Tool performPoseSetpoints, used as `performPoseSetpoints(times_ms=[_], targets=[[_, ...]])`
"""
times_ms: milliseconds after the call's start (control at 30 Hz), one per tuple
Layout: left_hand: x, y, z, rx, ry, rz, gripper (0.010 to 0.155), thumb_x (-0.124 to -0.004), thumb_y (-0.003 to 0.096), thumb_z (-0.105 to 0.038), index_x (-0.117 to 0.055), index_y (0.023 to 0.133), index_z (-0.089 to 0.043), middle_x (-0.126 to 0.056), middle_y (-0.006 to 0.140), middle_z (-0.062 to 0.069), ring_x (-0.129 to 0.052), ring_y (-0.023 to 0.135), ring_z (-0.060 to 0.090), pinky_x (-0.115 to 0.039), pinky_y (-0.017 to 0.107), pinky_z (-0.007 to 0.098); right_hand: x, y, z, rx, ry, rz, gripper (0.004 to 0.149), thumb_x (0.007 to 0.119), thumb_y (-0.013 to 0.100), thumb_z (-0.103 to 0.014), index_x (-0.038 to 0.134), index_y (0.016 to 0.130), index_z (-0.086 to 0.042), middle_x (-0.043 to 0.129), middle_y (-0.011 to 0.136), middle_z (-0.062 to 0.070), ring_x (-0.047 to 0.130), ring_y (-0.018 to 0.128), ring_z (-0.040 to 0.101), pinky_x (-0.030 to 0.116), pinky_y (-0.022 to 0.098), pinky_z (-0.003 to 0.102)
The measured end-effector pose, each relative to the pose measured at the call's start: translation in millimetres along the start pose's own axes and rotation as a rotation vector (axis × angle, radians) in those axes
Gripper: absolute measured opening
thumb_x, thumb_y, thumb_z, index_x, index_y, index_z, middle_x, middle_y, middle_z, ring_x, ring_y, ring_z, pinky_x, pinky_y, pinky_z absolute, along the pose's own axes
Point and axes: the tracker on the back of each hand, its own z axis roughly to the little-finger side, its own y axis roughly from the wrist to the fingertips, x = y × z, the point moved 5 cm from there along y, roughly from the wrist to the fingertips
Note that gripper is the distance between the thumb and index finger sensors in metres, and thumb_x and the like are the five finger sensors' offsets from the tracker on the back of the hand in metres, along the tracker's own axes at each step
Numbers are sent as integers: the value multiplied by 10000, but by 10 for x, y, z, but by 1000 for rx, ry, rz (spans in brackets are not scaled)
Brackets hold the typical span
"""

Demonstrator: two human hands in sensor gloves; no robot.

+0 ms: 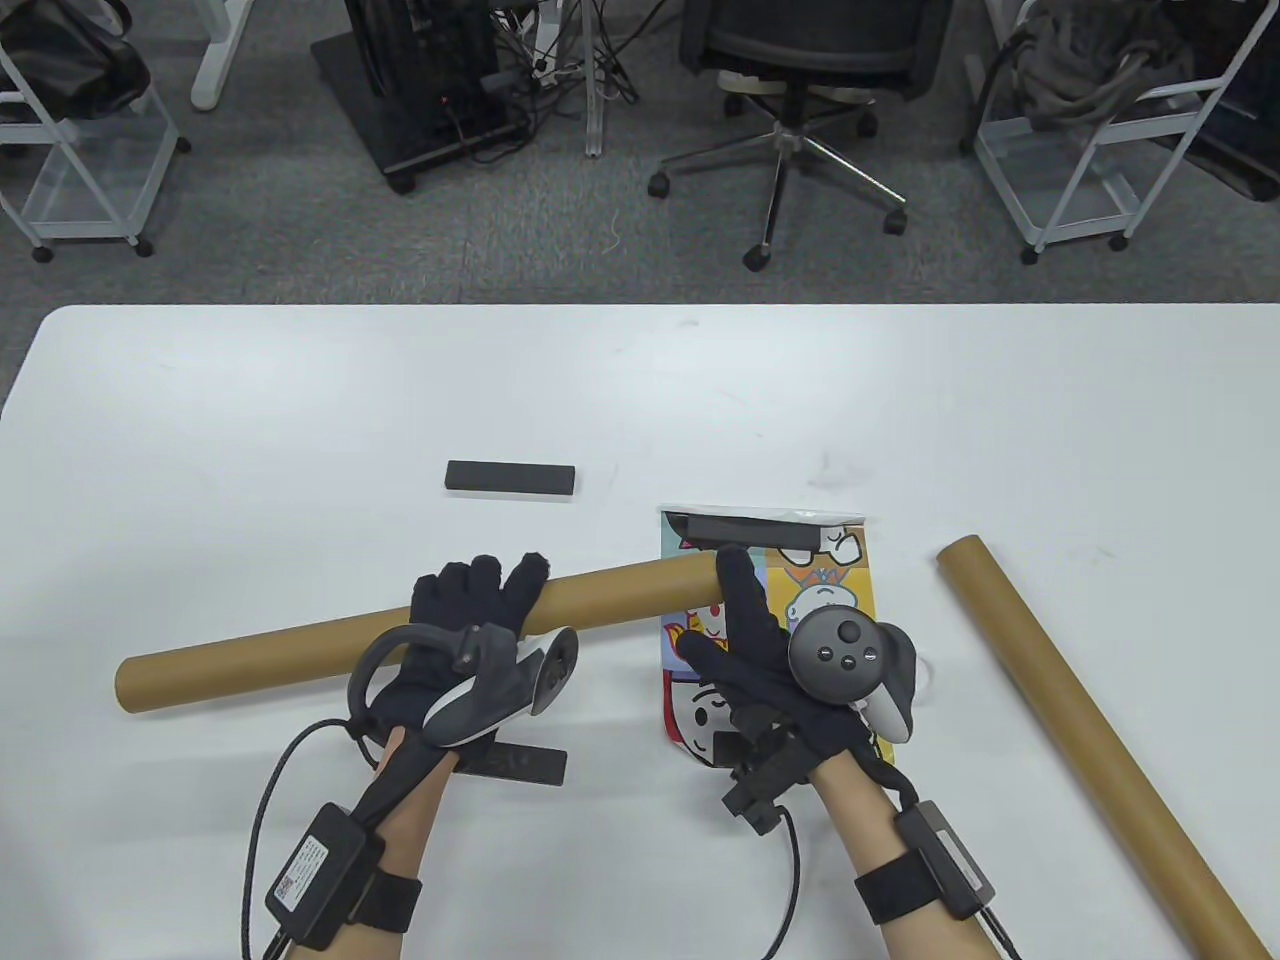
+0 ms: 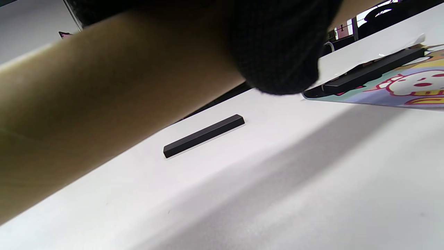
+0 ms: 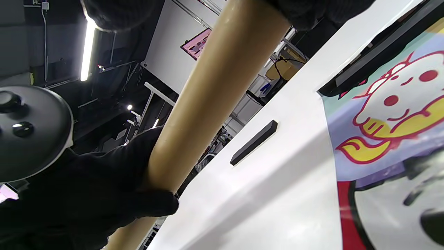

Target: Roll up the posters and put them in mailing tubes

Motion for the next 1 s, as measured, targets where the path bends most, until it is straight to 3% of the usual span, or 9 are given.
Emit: performPoseSetpoints(times_ms=[267,467,667,1000], targets=[[-7,2,18,3,6,14,871,-845,479,-401,-339,1185,-339,-601,1181,69,-712,1054,366,-648,833,569,-120,15,4,25,-9,42,940,647,514,-444,162,1084,124,286,1130,451,422,986,695,425,656,780],[9,0,65,16,6,13,872,-844,479,-397,-339,1187,-338,-601,1181,70,-711,1055,367,-645,833,572,-462,-66,2,177,-161,24,903,684,511,-419,220,1106,78,325,1152,419,445,986,708,425,648,804],[12,-4,95,18,-3,19,873,-843,479,-401,-336,1187,-340,-601,1183,67,-713,1057,362,-646,834,570,-696,-220,143,314,-538,-59,891,691,508,-426,244,1120,43,350,1168,385,466,998,690,432,661,797],[17,-7,118,20,-29,12,875,-844,478,-403,-335,1187,-341,-604,1182,66,-716,1056,359,-649,832,570,-763,-375,708,538,-874,-191,846,747,483,-392,313,1124,-51,408,1182,311,519,1016,637,462,684,773]])
